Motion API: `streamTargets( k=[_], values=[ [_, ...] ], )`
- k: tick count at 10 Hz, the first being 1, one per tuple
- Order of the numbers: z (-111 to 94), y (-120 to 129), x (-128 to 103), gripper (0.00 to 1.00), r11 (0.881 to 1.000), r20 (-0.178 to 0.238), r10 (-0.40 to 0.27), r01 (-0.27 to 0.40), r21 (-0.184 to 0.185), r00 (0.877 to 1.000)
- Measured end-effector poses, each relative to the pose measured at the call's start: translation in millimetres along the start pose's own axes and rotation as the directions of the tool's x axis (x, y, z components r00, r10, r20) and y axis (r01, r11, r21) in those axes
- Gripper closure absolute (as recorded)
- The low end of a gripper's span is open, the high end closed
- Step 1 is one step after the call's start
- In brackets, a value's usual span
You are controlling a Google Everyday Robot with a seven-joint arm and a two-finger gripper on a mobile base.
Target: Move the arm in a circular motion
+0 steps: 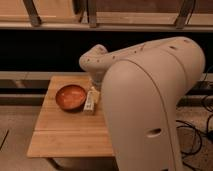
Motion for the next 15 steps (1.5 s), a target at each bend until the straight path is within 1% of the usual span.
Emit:
streamTargets(
  k=[1,2,3,4,5,6,7,8,9,10,11,12,13,14,15],
  values=[
    [-5.5,-28.1,16.5,0.20,0.997,-0.003,0.061,-0.061,0.038,0.998],
    [-10.6,-48.2,23.7,0.20,0.993,-0.005,0.095,-0.094,0.070,0.995],
    [-17.4,-71.9,25.7,0.20,0.987,0.003,0.123,-0.122,0.108,0.992],
    [-25.6,-96.7,16.2,0.20,0.980,0.022,0.136,-0.138,0.143,0.990],
    [-30.2,-107.0,2.9,0.20,0.979,0.045,0.128,-0.133,0.152,0.991],
    [-36.7,-115.6,-31.2,0.20,0.983,0.099,0.094,-0.109,0.148,0.991],
    [-41.0,-112.9,-63.9,0.20,0.989,0.146,0.057,-0.076,0.129,0.988],
    [-43.5,-104.8,-91.3,0.20,0.993,0.182,0.019,-0.040,0.108,0.983],
    [-45.0,-88.0,-123.0,0.20,0.997,0.218,-0.035,0.018,0.081,0.975],
    [-44.2,-65.8,-147.4,0.20,0.995,0.243,-0.093,0.083,0.051,0.966],
    [-41.7,-45.0,-160.6,0.20,0.991,0.257,-0.137,0.135,0.024,0.957],
    [-39.7,-24.1,-168.7,0.20,0.983,0.268,-0.178,0.185,-0.002,0.947],
    [-35.0,11.2,-172.4,0.20,0.965,0.281,-0.235,0.259,-0.049,0.930],
    [-31.3,40.3,-167.3,0.20,0.946,0.291,-0.275,0.312,-0.088,0.916],
    [-27.3,65.7,-153.2,0.20,0.928,0.294,-0.307,0.353,-0.119,0.905]
  ],
)
